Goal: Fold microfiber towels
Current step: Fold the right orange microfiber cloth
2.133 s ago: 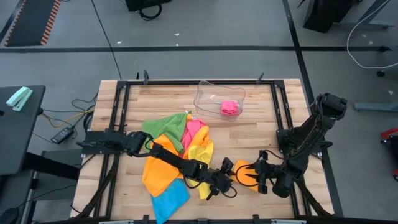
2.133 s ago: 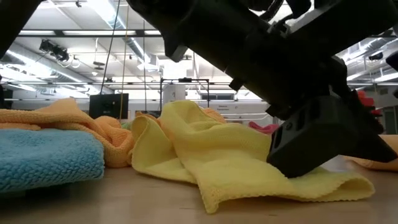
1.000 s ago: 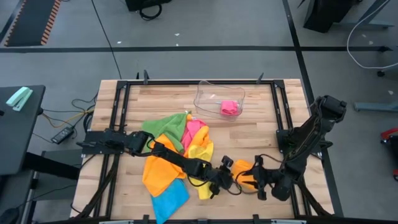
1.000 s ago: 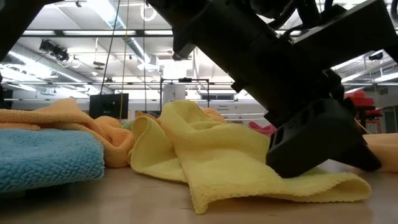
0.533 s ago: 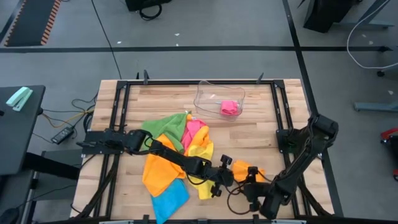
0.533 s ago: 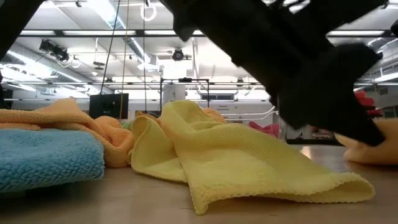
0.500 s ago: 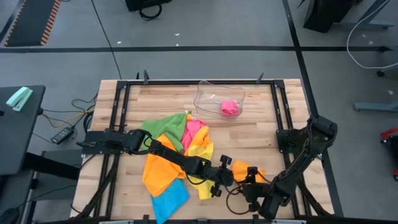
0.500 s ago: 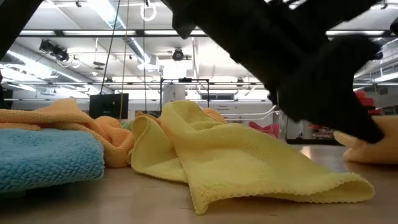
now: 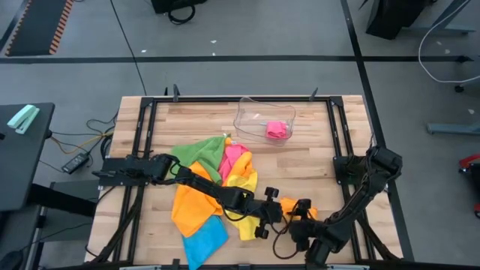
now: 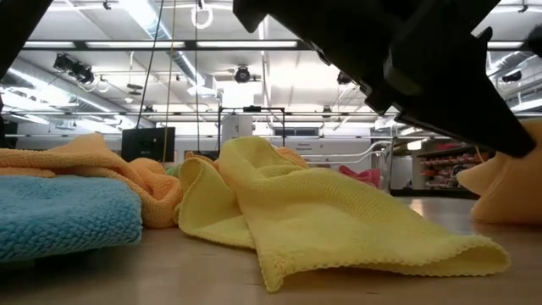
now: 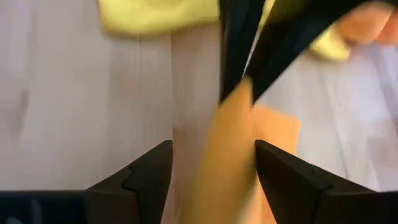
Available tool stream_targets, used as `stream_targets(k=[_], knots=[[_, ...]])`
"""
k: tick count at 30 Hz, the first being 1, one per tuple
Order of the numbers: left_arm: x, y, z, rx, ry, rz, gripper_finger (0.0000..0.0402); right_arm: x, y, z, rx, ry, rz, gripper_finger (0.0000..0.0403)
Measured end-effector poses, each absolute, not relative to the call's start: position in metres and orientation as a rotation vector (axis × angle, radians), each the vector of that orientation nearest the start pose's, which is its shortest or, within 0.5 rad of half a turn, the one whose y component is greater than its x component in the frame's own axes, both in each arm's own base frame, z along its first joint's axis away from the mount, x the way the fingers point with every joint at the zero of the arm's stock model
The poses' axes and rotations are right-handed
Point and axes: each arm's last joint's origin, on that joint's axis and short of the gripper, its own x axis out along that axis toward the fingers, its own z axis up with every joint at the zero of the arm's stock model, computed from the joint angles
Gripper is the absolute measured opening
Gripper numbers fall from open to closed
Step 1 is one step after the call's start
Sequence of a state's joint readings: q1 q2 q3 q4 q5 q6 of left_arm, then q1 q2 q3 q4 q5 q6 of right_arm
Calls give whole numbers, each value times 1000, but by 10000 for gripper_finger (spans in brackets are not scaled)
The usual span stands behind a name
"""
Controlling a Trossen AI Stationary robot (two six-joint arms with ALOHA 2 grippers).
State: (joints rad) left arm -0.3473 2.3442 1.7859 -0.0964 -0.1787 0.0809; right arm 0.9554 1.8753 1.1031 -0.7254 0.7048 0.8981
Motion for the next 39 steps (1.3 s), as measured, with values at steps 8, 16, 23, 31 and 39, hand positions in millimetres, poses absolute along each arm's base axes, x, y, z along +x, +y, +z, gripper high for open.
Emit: stream_targets(k=[8,16,23,31,39], knots=[[491,-170,156,230,631,-178,32,194,247,119,-250,1115,-341,202],[492,-170,157,229,624,-178,45,192,244,120,-251,1130,-359,110],[489,-176,167,261,590,-171,103,188,241,138,-197,1128,-352,31],[491,-173,178,230,545,-144,227,174,237,181,-132,1083,-265,28],[490,-169,213,149,425,-160,266,159,225,226,10,1008,-190,28]])
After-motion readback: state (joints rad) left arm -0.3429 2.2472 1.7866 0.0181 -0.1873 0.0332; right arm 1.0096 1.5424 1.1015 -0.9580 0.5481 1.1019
